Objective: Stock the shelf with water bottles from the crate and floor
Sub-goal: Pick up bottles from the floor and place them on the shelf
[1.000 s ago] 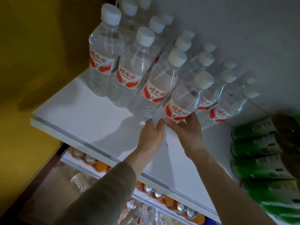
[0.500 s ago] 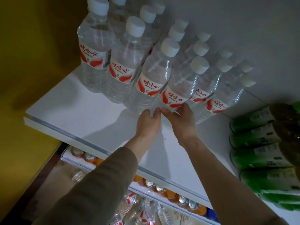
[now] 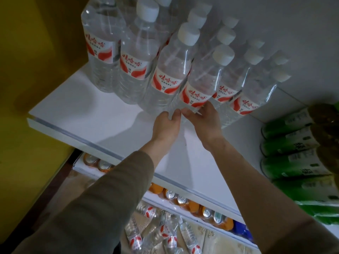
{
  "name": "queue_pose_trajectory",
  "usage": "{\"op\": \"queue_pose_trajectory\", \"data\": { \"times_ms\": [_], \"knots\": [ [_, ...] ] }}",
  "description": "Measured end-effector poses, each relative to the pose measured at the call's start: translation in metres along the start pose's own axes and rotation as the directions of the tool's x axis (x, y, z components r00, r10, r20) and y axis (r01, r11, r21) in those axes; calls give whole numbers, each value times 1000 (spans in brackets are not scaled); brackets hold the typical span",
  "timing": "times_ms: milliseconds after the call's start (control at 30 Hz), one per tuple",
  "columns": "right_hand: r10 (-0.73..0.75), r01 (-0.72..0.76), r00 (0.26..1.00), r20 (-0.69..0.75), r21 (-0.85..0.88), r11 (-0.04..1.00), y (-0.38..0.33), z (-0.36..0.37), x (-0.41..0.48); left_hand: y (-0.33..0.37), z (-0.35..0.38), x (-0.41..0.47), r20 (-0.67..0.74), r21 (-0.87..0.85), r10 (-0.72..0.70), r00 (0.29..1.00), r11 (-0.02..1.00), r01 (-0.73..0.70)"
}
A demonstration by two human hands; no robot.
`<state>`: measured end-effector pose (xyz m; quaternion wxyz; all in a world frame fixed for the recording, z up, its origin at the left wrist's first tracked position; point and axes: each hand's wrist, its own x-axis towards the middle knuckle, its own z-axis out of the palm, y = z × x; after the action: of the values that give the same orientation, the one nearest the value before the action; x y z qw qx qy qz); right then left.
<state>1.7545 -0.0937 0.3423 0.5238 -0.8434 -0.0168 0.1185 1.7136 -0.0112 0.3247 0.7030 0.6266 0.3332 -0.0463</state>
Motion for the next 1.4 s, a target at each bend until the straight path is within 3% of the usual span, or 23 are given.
{"op": "queue_pose_trajectory", "data": {
  "times_ms": [100,233,367,533,667,767,933,1067,1133,1267,1400],
  "knots": [
    [83,-82,996,-45,12,997,-4,4,-14,-6,-11,-11,-34,-21,-1,999,1000,1],
    [92,-87,989,-119,43,995,1,11,-62,-33,-39,-50,-188,-165,72,980,981,-104],
    [146,-139,989,-25,171,975,34,20,-125,-96,-66,-103,-274,-271,39,961,955,-116],
    [210,-221,962,172,46,974,117,36,-208,-220,-76,-137,-318,-281,-232,919,949,142],
    [481,-465,851,211,-122,877,228,59,-244,-331,-75,-141,-259,-224,-447,856,890,397],
    [597,-533,766,239,-285,797,320,84,-258,-419,-72,-127,-238,-210,-562,792,826,523],
    [653,-473,693,305,-492,731,461,139,-265,-549,-57,-88,-207,-103,-626,752,778,619],
    [666,-414,672,324,-581,701,546,178,-266,-619,-44,-55,-219,18,-586,780,797,603],
    [644,-409,700,309,-565,717,574,195,-263,-644,-41,-39,-171,20,-580,796,806,591],
    [510,-176,814,278,-718,673,597,225,-256,-674,-39,-15,-56,-111,-614,787,787,607],
    [562,-279,794,233,-682,676,596,231,-248,-673,-37,-8,44,-179,-633,773,756,630]
  ]
}}
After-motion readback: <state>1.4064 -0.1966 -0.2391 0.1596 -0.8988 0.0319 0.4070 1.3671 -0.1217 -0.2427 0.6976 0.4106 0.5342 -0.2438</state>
